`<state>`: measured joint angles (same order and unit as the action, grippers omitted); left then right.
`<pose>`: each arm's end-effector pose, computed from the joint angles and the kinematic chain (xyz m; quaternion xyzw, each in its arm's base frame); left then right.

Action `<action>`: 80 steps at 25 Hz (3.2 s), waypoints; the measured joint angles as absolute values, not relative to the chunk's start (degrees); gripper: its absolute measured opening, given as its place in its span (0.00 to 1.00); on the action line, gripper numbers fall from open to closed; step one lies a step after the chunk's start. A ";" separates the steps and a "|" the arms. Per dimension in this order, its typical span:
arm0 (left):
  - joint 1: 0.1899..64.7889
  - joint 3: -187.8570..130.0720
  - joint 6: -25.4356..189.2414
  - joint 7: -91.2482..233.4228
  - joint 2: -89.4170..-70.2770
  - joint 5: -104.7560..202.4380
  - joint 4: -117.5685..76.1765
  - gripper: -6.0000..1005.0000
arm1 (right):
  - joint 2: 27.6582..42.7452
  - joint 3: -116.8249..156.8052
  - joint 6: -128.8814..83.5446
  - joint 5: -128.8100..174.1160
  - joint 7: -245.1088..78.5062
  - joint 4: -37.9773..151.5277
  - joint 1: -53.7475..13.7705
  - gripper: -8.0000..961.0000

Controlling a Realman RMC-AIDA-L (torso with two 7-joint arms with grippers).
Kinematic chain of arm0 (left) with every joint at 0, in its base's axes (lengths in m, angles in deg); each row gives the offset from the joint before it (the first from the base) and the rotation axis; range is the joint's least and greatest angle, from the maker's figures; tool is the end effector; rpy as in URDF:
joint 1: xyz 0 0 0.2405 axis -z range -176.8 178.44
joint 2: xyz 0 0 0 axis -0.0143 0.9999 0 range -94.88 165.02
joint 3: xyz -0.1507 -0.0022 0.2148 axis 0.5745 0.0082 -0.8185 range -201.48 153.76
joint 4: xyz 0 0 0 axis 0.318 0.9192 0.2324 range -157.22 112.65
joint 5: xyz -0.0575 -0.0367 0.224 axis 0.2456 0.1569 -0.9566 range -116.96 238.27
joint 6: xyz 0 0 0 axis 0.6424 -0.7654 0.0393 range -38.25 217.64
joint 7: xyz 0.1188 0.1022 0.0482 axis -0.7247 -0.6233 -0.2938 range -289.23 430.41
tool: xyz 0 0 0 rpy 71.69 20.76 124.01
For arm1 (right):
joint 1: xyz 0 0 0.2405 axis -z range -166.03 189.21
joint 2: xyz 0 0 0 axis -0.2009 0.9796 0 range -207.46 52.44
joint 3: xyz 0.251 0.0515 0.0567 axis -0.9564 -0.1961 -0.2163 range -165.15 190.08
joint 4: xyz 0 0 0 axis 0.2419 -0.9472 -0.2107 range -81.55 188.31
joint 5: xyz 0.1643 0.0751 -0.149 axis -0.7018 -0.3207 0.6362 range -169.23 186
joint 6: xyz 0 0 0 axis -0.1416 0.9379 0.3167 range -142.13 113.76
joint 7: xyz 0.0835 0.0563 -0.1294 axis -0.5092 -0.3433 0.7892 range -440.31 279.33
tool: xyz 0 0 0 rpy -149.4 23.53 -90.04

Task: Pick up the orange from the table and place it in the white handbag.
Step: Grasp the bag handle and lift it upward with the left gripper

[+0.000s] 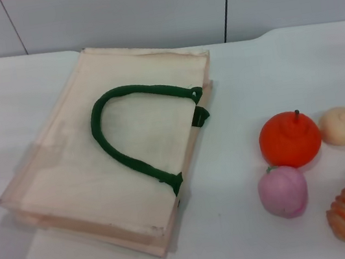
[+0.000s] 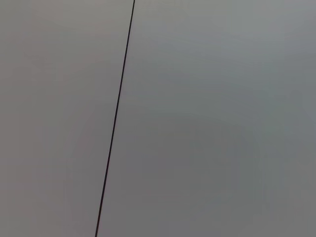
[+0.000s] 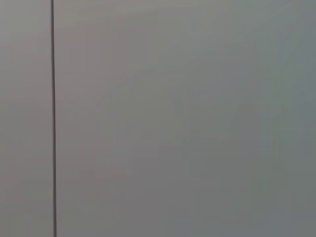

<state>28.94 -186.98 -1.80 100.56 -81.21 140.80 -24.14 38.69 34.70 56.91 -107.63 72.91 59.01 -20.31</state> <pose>-0.3250 0.3556 0.0466 -0.6437 -0.1628 -0.4833 0.5705 0.3387 0.4056 0.0336 -0.6926 0.2055 0.3602 0.5902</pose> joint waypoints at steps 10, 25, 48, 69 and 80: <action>28.94 -186.99 -1.80 100.56 -81.21 140.80 -24.13 0.56 | 38.68 34.70 56.91 -107.54 72.87 59.01 -20.31 0.60; 28.85 -186.99 -1.80 100.65 -81.21 140.80 -24.13 0.56 | 38.59 35.20 55.46 -106.99 72.85 59.01 -20.54 0.60; 31.20 -187.78 1.89 124.20 -80.86 131.96 -31.59 0.56 | 38.07 35.44 53.19 -88.74 42.74 70.77 -19.79 0.60; 40.69 -187.79 4.60 171.07 -81.16 107.16 -54.70 0.56 | 38.06 34.96 53.76 -85.61 39.20 72.98 -19.70 0.60; 45.78 -187.84 5.07 183.97 -81.24 91.92 -63.77 0.56 | 38.06 34.96 53.67 -85.86 39.29 72.98 -19.70 0.60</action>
<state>45.78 -187.84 5.07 183.97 -81.24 91.92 -63.77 38.06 34.96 53.67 -85.86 39.29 72.98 -19.70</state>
